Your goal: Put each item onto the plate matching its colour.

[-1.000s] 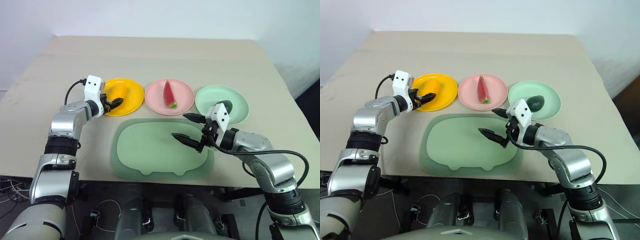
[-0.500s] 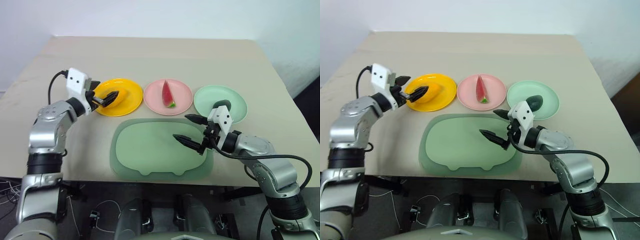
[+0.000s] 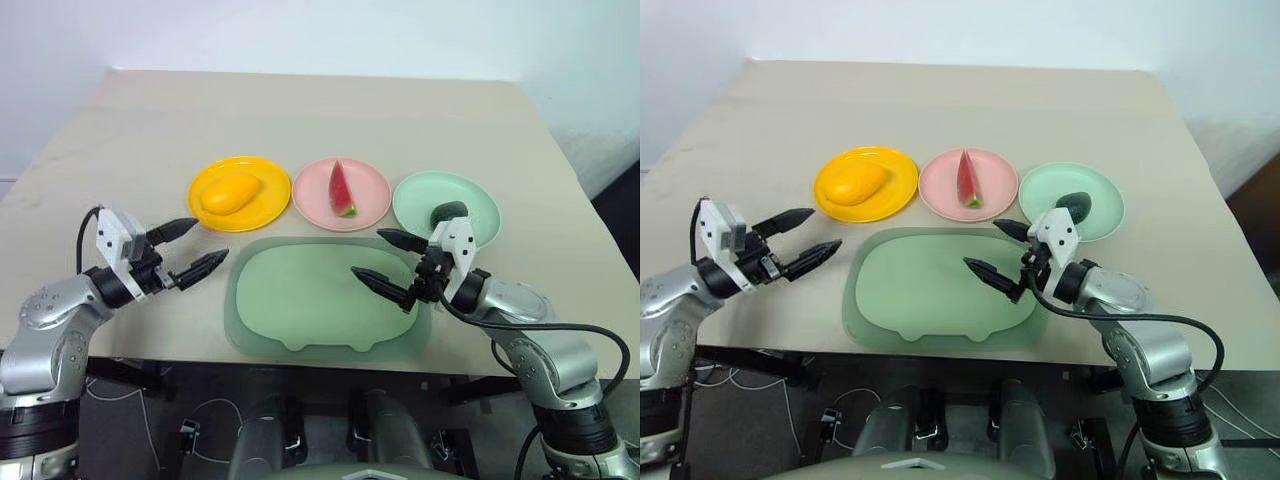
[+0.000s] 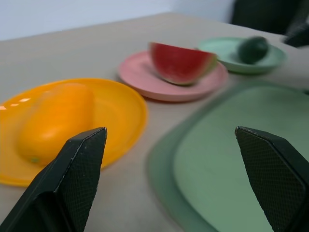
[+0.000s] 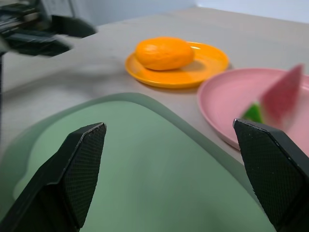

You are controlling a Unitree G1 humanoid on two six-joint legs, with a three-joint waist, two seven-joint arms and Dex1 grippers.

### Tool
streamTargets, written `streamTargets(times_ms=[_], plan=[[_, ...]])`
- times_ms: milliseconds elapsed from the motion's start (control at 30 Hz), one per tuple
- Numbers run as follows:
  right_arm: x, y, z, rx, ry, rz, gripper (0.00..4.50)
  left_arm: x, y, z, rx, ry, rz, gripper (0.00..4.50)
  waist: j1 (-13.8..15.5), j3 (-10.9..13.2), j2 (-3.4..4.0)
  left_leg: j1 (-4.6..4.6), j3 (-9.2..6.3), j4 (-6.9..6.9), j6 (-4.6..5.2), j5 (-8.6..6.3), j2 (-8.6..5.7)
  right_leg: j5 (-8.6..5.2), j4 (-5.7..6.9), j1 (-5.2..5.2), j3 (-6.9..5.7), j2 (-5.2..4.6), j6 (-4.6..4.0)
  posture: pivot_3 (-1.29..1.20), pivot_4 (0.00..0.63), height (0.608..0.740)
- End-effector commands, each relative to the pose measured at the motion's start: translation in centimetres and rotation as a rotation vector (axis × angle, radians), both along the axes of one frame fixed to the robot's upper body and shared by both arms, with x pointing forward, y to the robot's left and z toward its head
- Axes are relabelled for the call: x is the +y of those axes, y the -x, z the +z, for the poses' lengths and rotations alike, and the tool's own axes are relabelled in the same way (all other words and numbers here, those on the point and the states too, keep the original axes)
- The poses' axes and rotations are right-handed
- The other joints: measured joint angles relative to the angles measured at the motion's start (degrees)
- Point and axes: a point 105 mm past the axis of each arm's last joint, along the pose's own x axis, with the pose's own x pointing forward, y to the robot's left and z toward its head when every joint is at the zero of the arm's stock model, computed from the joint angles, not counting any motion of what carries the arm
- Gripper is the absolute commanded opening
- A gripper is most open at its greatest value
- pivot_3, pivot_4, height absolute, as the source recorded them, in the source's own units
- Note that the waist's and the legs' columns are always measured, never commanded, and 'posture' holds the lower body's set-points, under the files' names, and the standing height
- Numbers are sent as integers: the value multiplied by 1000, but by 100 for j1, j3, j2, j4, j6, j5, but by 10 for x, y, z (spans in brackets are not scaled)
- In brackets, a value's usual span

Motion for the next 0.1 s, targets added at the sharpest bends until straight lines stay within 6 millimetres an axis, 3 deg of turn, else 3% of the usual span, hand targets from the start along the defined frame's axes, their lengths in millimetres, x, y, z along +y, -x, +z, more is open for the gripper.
streamTargets(times_ms=[33, 100], plan=[[-7, 1, 14, -61, -16, -22, 4500, -4, 7, 4, -67, -44, -42, 4468, -2, 0, 0, 0, 0, -2, -1, 1, 1, 0, 0, -2, 0, 2, 0, 0, 150, 696], [-11, 0, 16, -66, -13, -31, 4500, -1, 6, 1, -71, -42, -37, 4468, 0, 0, 0, 2, 0, -8, -7, 4, 2, -1, 0, -4, 0, 3, -1, 0, 150, 696]])
